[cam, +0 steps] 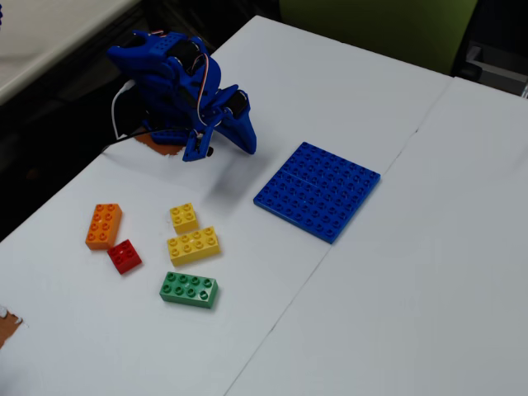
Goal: Pick up the 2x2 yellow block and go up the 8x8 blue block.
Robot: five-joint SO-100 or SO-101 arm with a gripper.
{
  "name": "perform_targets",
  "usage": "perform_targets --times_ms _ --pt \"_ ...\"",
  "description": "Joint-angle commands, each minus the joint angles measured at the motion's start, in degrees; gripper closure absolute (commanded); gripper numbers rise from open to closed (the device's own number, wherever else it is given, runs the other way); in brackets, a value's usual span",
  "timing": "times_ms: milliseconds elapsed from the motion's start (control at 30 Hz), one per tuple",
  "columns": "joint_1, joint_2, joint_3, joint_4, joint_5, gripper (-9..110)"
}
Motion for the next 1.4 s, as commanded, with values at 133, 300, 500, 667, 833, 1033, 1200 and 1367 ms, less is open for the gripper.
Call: perform_targets --times_ms 133,300,500,667,833,1033,1200,1367 --pt "-0.3 2.5 0.1 -0.9 0.1 101" --pt "-0.3 2.5 0.1 -0.9 0.1 101" --pt "-0.3 2.5 0.1 -0.9 0.1 101" --pt "-0.3 2.5 0.4 -2.7 -11.0 101" --pt "1.0 2.5 -0.5 -10.4 -45.1 101" --pt "3.1 2.5 -0.7 -3.8 -85.0 101" --pt "6.8 2.5 -1.8 2.4 -100.9 101" --pt "7.0 2.5 -2.7 2.6 -95.9 101"
